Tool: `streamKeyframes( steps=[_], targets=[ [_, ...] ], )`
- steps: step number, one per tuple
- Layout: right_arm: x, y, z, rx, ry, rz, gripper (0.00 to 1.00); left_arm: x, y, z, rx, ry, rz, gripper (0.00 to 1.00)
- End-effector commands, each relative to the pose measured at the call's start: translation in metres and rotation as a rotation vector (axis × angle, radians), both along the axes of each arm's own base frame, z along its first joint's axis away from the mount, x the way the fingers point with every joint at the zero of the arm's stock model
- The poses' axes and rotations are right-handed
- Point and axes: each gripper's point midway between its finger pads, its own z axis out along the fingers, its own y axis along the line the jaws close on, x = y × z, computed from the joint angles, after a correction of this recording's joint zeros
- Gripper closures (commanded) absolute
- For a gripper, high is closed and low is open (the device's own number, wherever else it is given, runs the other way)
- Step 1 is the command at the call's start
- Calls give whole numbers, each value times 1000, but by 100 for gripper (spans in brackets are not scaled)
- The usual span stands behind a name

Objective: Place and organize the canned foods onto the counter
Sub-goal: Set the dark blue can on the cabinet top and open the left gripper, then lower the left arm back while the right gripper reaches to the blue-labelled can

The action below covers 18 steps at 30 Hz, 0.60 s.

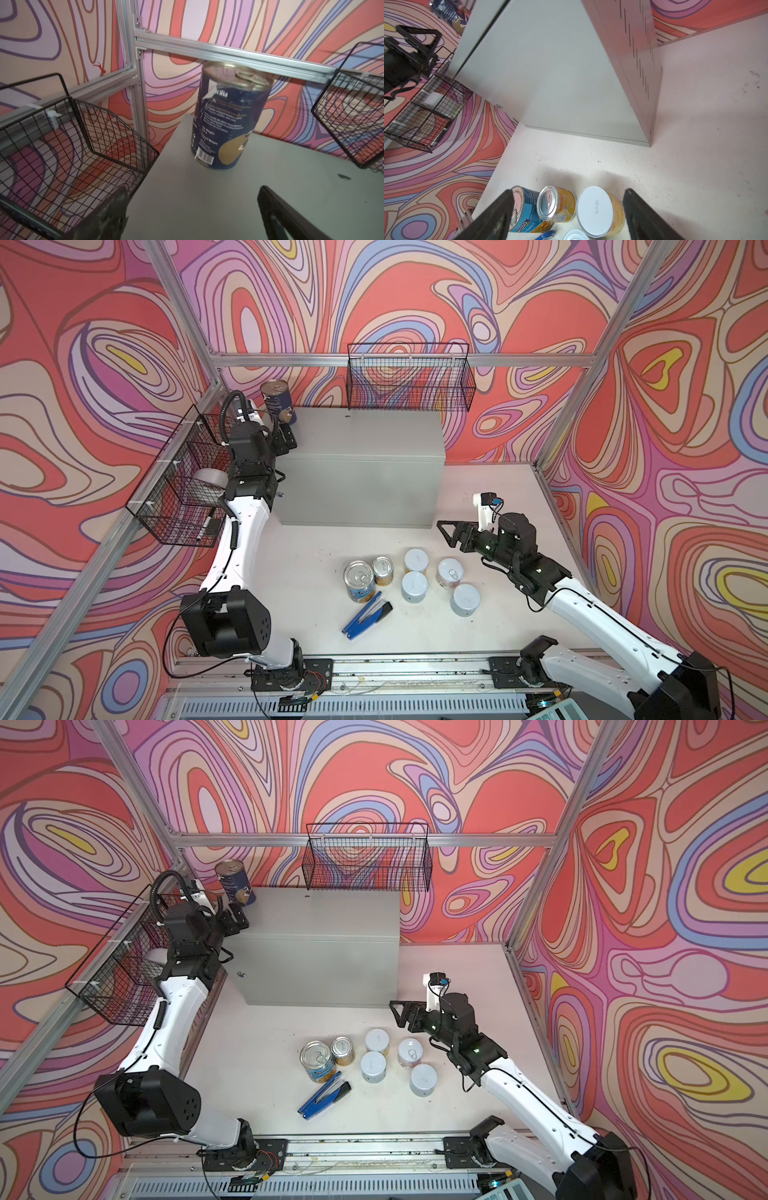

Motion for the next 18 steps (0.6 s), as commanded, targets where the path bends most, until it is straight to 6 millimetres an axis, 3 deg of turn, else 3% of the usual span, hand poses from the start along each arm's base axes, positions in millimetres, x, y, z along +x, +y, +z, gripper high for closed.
streamKeyframes(
  steps=[1,9,18],
  targets=[
    [-1,12,25,19,-35,69,16,-18,-4,-12,-54,59,1,0],
    [-10,53,19,-60,-8,208,15,-70,-29,-42,-151,167,-61,0],
    [-41,104,-14,-213,0,336,14,-143,-79,-92,-220,312,-257,0]
  ],
)
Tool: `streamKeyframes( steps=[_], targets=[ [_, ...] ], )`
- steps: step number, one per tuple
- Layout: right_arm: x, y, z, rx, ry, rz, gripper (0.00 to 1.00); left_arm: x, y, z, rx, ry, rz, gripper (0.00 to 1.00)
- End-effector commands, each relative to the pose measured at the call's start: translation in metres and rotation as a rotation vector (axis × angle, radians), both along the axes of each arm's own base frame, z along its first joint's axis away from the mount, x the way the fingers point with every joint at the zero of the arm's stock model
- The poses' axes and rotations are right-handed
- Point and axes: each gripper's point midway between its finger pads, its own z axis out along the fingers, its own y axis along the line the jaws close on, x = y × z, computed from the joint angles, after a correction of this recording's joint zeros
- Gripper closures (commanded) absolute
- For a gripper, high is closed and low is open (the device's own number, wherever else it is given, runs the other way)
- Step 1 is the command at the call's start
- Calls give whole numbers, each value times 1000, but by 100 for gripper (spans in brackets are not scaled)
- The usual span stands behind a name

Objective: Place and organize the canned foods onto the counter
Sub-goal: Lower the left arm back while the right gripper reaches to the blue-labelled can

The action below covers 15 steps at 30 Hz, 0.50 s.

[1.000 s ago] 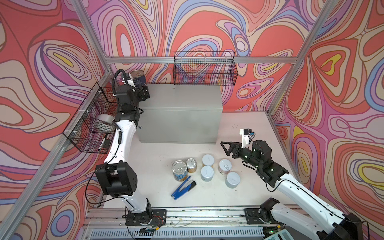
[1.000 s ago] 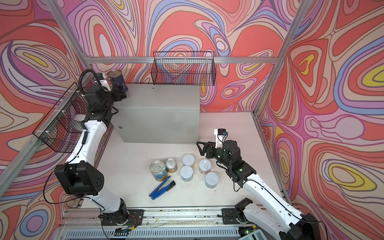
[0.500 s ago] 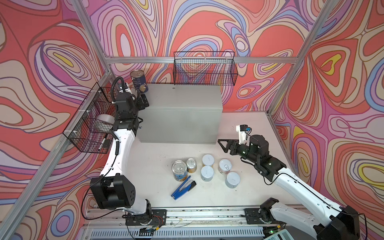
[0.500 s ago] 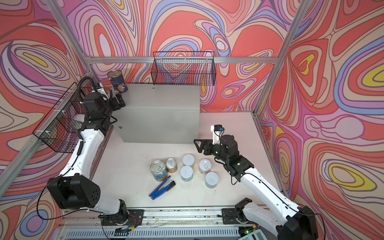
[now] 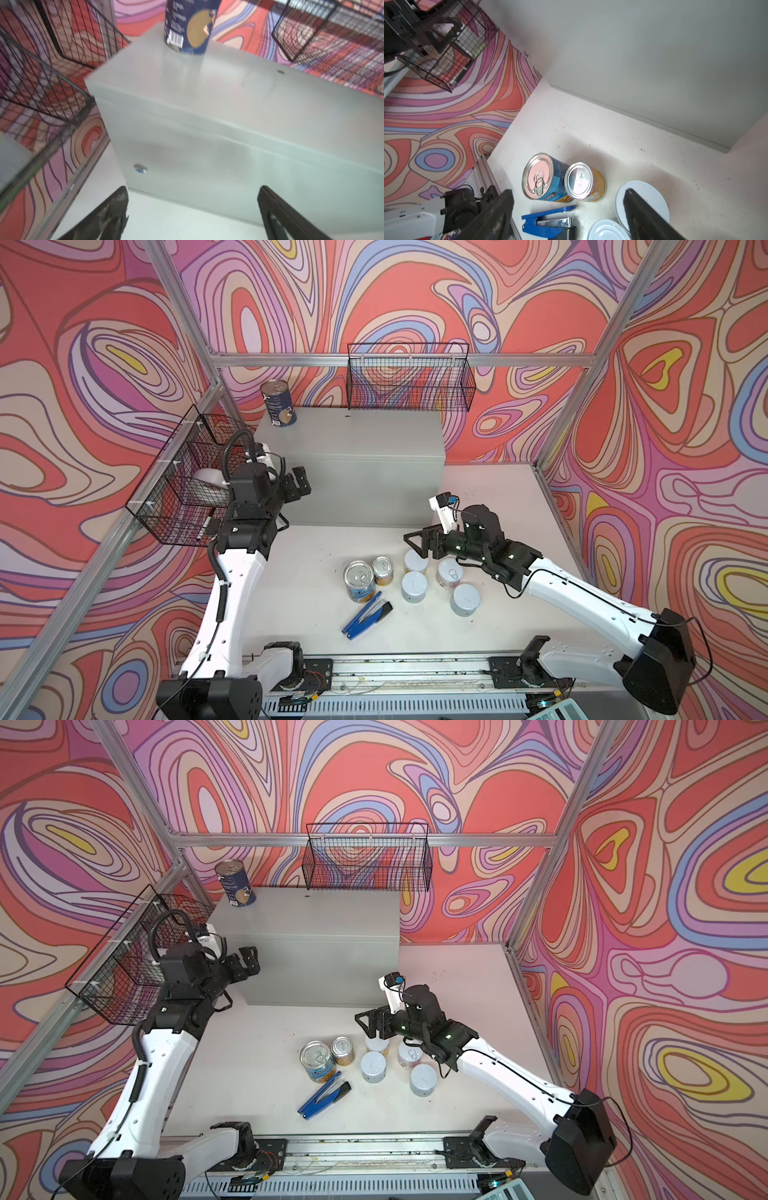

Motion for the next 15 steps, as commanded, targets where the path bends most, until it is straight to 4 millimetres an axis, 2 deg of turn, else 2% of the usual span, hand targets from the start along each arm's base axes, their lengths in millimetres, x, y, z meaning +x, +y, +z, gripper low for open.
streamKeyframes(
  steps=[1,4,10,15],
  targets=[
    [-14,16,-6,-78,-44,38,14,-35,-21,-32,-73,105,-86,0],
    [-28,33,-22,-129,-46,71,9,-61,-30,-46,-101,119,-120,0],
    [-47,64,-40,-212,-77,108,8,-108,-27,-67,-64,193,-120,0],
    [-56,87,-50,-271,-106,129,7,-135,-27,-92,-66,238,-114,0]
  ],
)
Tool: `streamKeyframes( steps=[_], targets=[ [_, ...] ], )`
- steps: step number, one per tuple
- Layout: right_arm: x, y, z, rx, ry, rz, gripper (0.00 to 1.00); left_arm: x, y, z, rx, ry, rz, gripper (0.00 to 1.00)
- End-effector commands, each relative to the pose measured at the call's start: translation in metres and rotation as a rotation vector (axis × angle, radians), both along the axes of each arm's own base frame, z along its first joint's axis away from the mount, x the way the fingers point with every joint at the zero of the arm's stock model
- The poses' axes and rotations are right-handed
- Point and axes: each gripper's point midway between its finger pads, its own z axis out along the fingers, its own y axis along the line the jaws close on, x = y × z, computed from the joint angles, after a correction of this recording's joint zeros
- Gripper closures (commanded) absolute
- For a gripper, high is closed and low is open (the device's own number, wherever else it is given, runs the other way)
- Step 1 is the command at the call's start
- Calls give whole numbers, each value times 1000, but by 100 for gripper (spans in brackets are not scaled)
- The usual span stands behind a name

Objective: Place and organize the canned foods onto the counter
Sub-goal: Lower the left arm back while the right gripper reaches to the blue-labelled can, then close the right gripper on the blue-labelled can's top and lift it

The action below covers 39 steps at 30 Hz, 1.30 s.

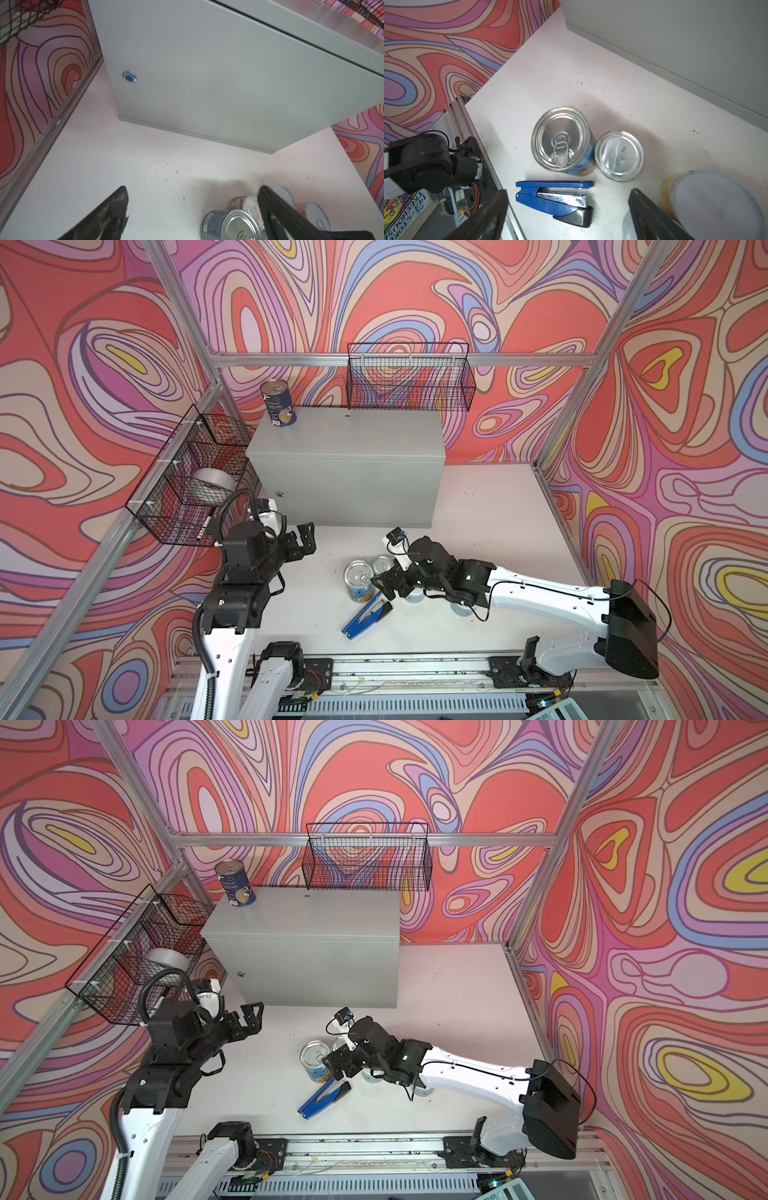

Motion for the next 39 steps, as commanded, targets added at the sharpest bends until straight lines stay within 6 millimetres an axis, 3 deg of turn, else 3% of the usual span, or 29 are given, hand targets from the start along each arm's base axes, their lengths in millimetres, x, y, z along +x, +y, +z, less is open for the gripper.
streamKeyframes(
  steps=[1,7,13,17,26,33,34,39],
  targets=[
    [7,9,3,-26,-55,-27,6,-22,-2,-38,0,117,-9,0],
    [3,32,-1,-41,-60,15,3,-28,-4,-57,5,134,-27,0],
    [5,40,-7,-61,-44,1,2,-26,-19,-48,-3,62,-124,0],
    [4,49,-18,-98,-17,-10,2,-30,-20,-50,26,104,-149,0],
    [-17,77,-36,-163,-26,23,2,-39,-2,-46,55,76,-47,0],
    [-16,82,-33,-149,-28,12,2,-46,9,-40,73,15,24,0],
    [-16,84,-47,-174,-15,12,2,-46,9,-40,74,16,24,0],
    [-15,87,-53,-186,-8,11,2,-43,9,-45,73,45,22,0]
  ],
)
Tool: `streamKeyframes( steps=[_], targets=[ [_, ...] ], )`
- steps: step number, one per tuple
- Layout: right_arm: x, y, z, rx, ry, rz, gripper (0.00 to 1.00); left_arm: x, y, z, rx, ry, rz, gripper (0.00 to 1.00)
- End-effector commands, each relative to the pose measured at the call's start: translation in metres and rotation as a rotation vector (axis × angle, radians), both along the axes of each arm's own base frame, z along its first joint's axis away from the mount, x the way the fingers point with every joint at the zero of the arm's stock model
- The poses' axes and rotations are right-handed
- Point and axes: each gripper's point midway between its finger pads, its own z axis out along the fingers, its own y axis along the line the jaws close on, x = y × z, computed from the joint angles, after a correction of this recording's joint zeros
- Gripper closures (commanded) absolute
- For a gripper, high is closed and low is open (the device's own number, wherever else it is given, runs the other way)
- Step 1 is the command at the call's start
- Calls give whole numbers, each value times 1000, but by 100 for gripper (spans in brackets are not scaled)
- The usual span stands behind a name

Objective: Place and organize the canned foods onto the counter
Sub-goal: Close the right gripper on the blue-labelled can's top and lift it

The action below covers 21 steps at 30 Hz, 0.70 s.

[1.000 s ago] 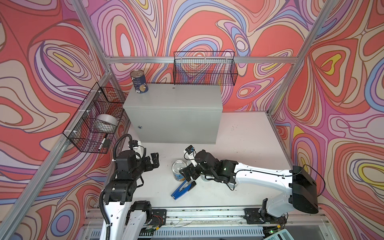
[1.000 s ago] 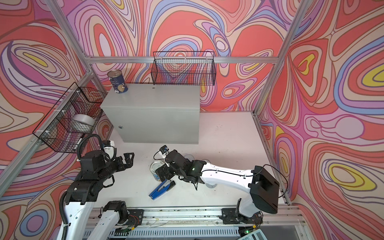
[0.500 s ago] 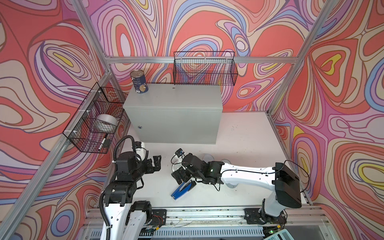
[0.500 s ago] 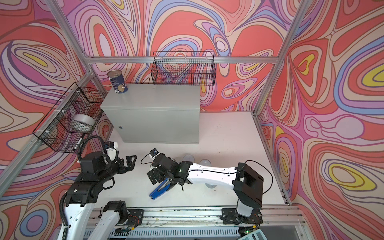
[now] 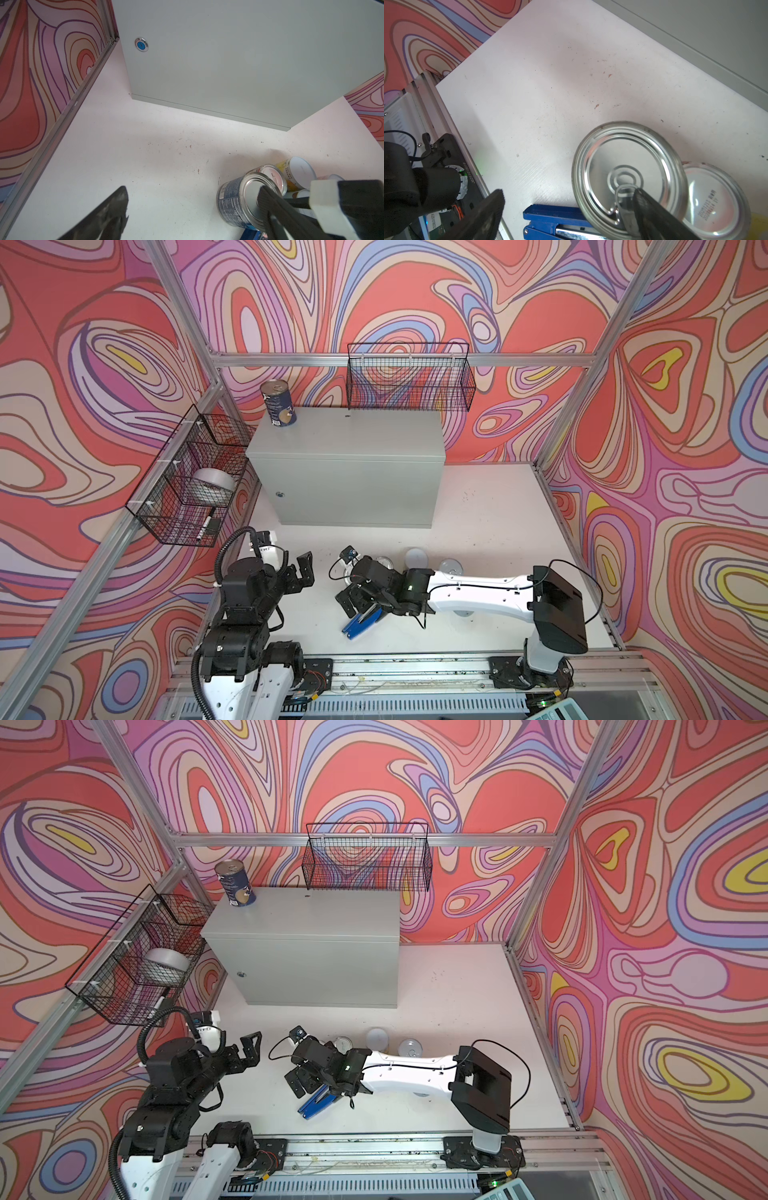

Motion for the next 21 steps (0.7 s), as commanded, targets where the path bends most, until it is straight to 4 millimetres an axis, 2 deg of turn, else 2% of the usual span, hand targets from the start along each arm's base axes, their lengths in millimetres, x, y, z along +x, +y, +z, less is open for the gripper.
streamKeyframes(
  steps=[1,11,16,21],
  targets=[
    [3,3,-5,-14,-1,-18,1,2,2,-9,-2,41,16,0],
    [9,0,-9,-44,-15,-56,2,4,1,-12,-5,54,8,0],
    [10,-1,3,-30,-35,-62,2,4,0,-12,-5,51,7,0],
    [20,-14,17,-48,-105,-116,2,4,1,-11,-6,50,9,0]
  ],
)
